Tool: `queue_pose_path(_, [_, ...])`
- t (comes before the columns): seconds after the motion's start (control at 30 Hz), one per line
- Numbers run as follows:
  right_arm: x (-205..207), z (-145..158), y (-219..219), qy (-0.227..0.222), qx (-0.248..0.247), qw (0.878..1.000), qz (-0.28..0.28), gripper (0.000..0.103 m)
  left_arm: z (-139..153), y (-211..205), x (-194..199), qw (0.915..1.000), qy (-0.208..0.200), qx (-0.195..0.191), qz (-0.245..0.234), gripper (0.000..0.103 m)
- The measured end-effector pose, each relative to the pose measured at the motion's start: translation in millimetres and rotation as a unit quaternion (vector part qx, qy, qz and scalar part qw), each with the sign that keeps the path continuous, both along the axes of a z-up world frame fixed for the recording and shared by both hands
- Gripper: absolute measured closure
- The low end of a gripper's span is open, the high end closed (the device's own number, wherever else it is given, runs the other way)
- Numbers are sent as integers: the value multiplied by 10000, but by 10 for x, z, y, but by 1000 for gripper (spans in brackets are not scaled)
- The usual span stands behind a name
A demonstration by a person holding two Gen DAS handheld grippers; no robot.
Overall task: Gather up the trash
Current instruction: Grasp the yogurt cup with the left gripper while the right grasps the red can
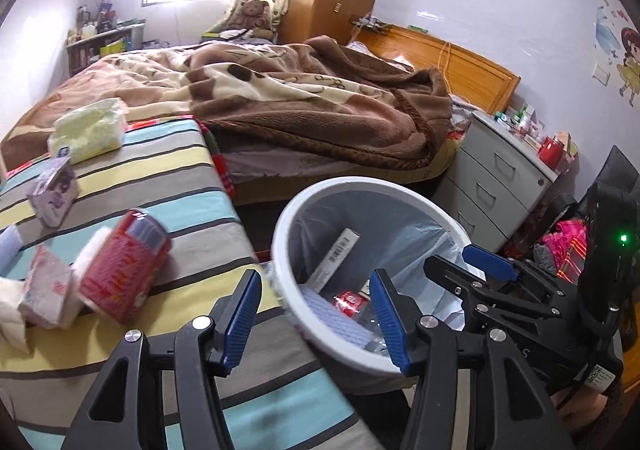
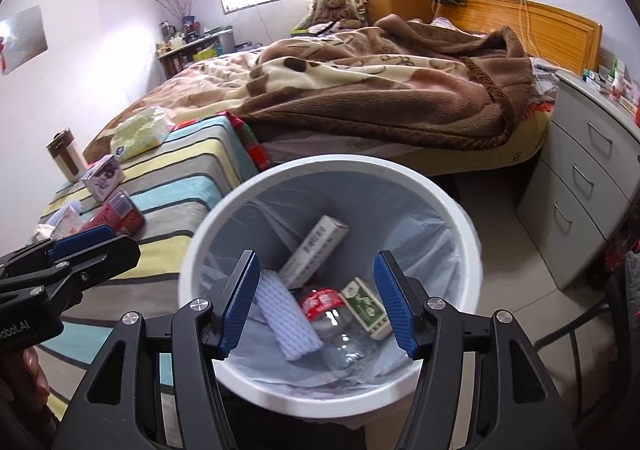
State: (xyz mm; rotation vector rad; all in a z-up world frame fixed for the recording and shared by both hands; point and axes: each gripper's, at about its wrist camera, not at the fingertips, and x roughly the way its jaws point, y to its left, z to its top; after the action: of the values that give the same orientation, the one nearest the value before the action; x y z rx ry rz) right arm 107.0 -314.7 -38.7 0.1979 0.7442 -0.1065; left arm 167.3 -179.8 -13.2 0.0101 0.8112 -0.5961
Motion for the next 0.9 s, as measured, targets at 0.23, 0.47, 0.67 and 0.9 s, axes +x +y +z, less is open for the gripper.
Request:
queue_pose_path(0.23, [27, 59, 205, -121, 119, 9997, 188, 41, 42, 399, -55, 9994, -79, -70, 340, 43])
queue_pose_path(0.47, [72, 73, 446, -198, 250, 9986, 417, 37, 70, 902, -99, 9966, -170, -104, 794, 42])
queue_pose_path(0.67, [132, 73, 663, -213, 313, 9973, 637, 36, 100, 1355, -128, 9918, -241, -131, 1251, 40])
queue_pose_path(0.9, [290, 30, 928, -110, 576, 9945, 866, 36, 80, 1964, -210, 9819, -227, -189, 1870, 37])
